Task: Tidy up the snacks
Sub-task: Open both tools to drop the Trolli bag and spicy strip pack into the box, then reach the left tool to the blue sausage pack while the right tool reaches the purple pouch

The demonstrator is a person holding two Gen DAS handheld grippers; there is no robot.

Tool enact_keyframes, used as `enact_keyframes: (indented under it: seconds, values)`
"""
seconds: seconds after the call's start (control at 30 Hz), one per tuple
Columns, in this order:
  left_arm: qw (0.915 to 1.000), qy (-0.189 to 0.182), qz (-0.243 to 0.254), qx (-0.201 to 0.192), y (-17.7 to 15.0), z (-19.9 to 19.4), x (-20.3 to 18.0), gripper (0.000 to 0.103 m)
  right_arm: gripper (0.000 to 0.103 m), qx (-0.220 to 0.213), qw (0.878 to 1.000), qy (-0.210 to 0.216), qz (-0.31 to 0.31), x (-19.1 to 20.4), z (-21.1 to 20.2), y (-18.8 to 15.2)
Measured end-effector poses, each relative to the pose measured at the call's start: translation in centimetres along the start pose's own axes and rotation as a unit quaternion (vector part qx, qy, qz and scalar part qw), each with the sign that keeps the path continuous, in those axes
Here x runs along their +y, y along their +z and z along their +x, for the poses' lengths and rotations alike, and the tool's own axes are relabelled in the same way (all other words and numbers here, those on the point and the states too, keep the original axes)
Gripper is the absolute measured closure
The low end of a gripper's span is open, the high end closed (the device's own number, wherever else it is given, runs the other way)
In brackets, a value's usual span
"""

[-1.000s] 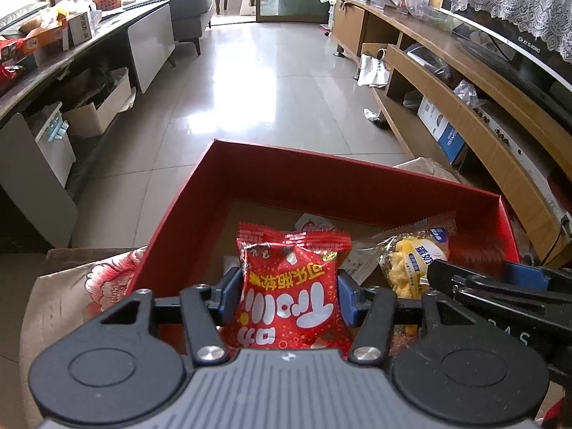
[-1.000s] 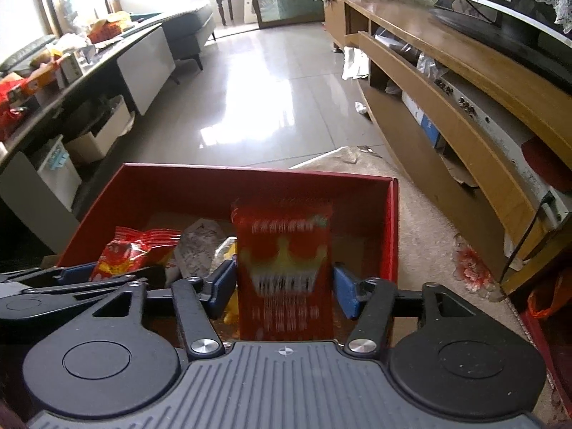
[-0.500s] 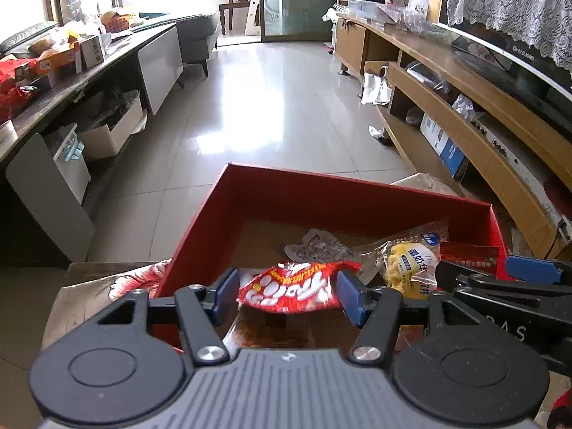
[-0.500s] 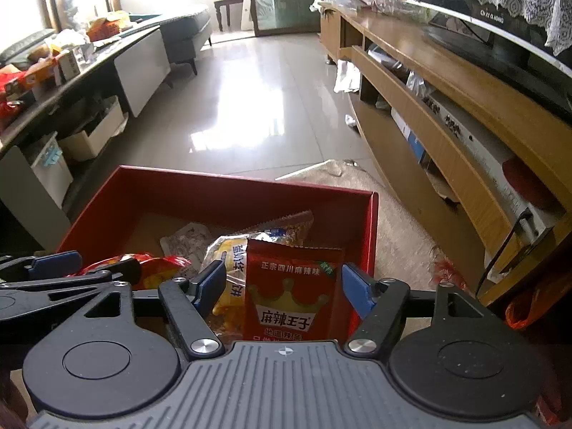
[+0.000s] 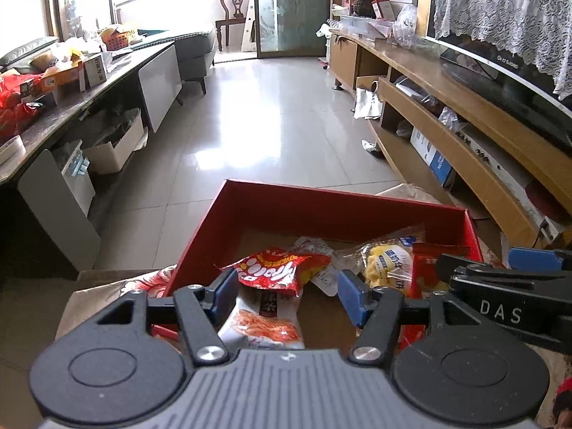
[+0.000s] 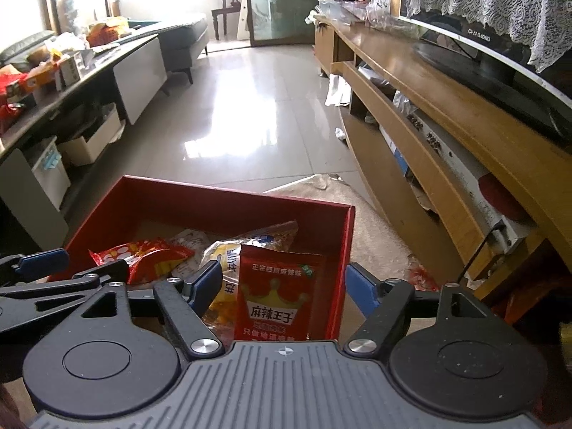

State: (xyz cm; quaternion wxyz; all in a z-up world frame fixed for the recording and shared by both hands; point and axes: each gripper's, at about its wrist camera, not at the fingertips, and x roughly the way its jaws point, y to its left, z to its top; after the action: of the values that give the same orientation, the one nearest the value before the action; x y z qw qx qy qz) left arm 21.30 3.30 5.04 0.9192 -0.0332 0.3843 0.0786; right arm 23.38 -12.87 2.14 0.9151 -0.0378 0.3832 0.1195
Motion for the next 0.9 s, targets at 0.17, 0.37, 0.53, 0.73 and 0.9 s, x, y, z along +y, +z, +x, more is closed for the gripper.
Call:
enact_keyframes:
  seconds: [0.17,0.37,0.53,0.73,0.9]
  values:
    - [1.0,0.0,0.002,-0.004,-0.3,-0.9,-0.1,0.041,0.021,-0.002,1.0,-0.005,0.0,-0.1,-0.9,-0.2]
    - [1.0,-0.003,0.005,0.0,-1.2,-2.0,0.0,0.035,0.02,0.001,1.0,-0.017,-0.012,0.1,-1.9,-0.6]
    - [1.0,-0.005,0.004,0.007,-2.3,-3.0,0.4,0.034,0.019,0.009,0.999,-0.028,-0.026,0.3,-2.8,-1.4]
    - [0.9998,-0.008,0.004,0.017,-3.5,-4.0,0.7,0.034,0.018,0.02,0.998,-0.034,-0.054,1.2,-3.8,-2.7]
    - [0.9994,-0.016,-0.002,0.029,-4.8,-4.9,1.3,0.033,0.018,0.027,0.997,-0.035,-0.067,1.5,-4.7,-3.8]
